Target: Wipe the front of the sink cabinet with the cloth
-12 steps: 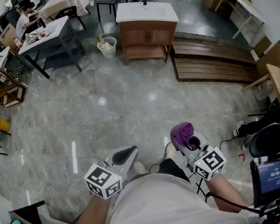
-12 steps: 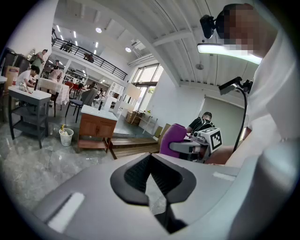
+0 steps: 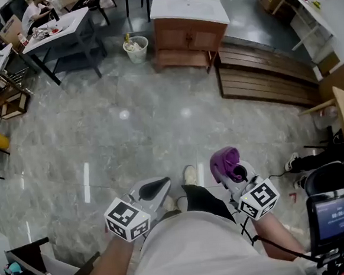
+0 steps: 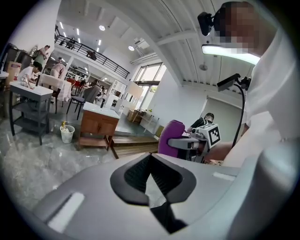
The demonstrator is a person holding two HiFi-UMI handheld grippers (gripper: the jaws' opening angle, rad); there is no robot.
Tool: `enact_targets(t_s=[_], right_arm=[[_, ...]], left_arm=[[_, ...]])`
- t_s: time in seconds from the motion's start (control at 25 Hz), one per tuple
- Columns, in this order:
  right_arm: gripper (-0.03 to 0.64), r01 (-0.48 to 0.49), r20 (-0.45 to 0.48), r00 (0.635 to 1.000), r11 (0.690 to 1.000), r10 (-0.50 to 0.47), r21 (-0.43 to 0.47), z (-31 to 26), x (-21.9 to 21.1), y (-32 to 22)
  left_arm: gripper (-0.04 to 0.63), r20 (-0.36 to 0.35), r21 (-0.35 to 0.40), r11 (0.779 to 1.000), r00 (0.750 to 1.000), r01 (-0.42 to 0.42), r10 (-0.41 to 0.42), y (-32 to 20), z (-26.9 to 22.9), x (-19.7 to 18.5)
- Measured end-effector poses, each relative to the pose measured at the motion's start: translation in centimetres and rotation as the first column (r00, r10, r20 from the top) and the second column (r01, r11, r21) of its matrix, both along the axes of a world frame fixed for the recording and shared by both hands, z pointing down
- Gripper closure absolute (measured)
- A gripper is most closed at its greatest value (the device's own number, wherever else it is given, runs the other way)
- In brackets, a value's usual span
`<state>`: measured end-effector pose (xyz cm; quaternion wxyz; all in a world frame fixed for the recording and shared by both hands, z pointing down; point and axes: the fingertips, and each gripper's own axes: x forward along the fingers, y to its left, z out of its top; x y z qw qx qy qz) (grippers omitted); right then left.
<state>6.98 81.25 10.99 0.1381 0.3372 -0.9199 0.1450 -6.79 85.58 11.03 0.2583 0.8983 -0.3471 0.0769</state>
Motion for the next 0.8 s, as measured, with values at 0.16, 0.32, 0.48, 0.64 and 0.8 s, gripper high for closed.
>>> enact_targets(t_s=[0.16, 0.32, 0.48, 0.64, 0.8], right_arm=[[0.541, 0.047, -0.004, 0.999, 0.999, -0.047, -0.012, 1.1, -0.2, -4.8], [0.541, 0.077, 0.022, 0.997, 0.997, -0.077, 0.005, 1.5, 0.3, -11.7], [0.541, 0.096, 0.039, 0.995, 0.995, -0.097, 0.023, 0.9, 1.0, -18.5], [0.541, 0.114, 0.028, 0.993, 0.993, -0.115, 0.023, 1.3, 1.6, -24.0], [0.541, 0.105, 0.018, 0.994, 0.994, -0.105, 0.017, 2.6, 1.6, -29.8]], left_arm=[[0.589, 0.009, -0.019, 1.0, 1.0, 0.02, -0.02, -4.7, 0.3, 0.0], [0.589, 0.051, -0.016, 0.999, 0.998, 0.042, -0.041, -10.8, 0.2, 0.7], [0.589, 0.087, 0.01, 0.998, 0.995, 0.057, -0.058, -17.3, -0.9, 1.9], [0.589, 0.128, 0.05, 0.997, 0.99, 0.056, -0.062, -23.0, -1.5, 3.6], [0.589, 0.114, 0.066, 0.997, 0.992, 0.049, -0.056, -28.9, -1.7, 4.6]])
